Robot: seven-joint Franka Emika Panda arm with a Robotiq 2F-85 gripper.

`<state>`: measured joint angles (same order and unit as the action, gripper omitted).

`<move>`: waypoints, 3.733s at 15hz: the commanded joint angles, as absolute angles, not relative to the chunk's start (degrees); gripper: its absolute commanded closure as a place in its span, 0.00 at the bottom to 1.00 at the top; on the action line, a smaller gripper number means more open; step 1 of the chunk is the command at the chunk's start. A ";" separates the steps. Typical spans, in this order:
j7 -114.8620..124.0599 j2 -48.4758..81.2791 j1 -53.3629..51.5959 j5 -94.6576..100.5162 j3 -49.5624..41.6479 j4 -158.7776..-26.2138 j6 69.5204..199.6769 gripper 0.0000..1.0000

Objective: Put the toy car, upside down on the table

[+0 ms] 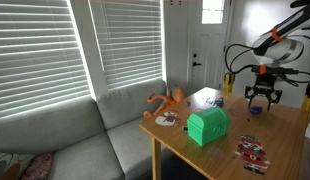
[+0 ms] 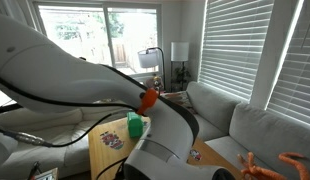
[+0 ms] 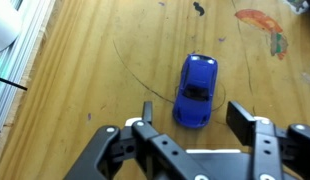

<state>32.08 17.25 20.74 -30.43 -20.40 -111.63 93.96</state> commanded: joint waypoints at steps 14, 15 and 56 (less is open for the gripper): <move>47.08 7.07 16.55 -19.97 -20.38 -111.15 96.07 0.88; 50.21 5.17 15.60 -16.31 -20.06 -111.24 96.63 0.88; 90.05 9.27 5.68 46.56 -10.97 -118.01 125.59 0.88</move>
<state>86.11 8.46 6.74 41.87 -11.20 -117.87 124.80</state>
